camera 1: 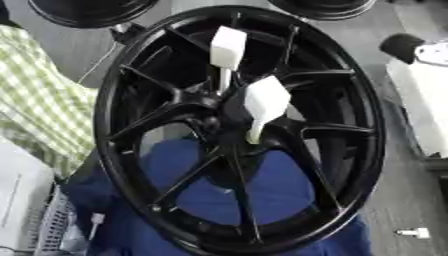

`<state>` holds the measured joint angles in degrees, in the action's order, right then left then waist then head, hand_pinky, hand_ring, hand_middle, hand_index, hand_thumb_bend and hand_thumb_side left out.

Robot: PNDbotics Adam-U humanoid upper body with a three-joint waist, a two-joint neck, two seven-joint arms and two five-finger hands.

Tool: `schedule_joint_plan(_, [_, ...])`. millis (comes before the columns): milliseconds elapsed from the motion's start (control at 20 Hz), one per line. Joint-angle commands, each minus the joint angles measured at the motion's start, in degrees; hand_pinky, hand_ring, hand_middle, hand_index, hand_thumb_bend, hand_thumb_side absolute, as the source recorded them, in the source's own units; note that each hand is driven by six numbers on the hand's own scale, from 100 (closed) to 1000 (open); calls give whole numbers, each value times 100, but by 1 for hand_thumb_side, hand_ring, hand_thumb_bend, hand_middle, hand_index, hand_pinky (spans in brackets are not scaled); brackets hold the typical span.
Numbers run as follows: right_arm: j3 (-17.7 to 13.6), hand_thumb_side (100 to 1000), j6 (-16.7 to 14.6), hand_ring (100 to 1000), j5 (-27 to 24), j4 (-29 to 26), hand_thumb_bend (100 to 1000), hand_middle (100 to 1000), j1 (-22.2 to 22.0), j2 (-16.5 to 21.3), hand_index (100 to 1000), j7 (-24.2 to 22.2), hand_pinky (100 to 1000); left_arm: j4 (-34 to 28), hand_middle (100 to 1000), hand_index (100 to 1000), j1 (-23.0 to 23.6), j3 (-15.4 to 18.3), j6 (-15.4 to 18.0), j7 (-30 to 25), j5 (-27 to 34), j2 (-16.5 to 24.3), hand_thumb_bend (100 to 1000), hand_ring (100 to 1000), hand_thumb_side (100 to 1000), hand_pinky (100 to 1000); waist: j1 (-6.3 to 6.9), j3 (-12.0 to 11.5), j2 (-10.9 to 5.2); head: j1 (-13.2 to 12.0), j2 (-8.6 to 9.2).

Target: Pull the pin out of the wheel hub.

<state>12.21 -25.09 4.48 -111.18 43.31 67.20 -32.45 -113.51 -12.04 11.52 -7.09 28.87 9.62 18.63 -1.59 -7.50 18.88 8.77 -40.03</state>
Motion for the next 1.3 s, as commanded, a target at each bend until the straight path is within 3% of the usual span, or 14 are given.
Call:
schedule_joint_plan(50, [133, 438, -256, 835, 14, 253, 237, 775, 339, -101, 816, -264, 874, -108, 585, 734, -34, 7, -2, -23, 8, 110, 429, 635, 561, 593, -2, 15, -174, 49, 91])
schedule_joint_plan(250, [308, 429, -335, 836, -81, 586, 244, 776, 803, -434, 816, -600, 871, -108, 585, 734, -6, 10, -17, -25, 13, 108, 429, 635, 562, 593, -1, 48, -198, 81, 58])
schedule_joint_plan(900, [751, 458, -16, 841, -599, 1090, 245, 782, 1875, -1233, 824, -1692, 874, -108, 586, 734, 60, 7, -42, -26, 25, 124, 429, 637, 562, 592, 46, 93, -272, 323, -246])
schedule_joint_plan(1150, [823, 447, -37, 842, -808, 1223, 242, 784, 1996, -1434, 827, -1940, 875, -108, 586, 734, 86, 15, -47, -19, 24, 114, 430, 637, 561, 593, 56, 85, -327, 319, -253])
schedule_joint_plan(1300, [879, 449, -89, 842, -837, 1021, 269, 785, 1909, -1452, 826, -1950, 871, -102, 586, 734, 117, 15, -50, -20, 22, 103, 431, 637, 561, 593, 62, 85, -376, 246, -228])
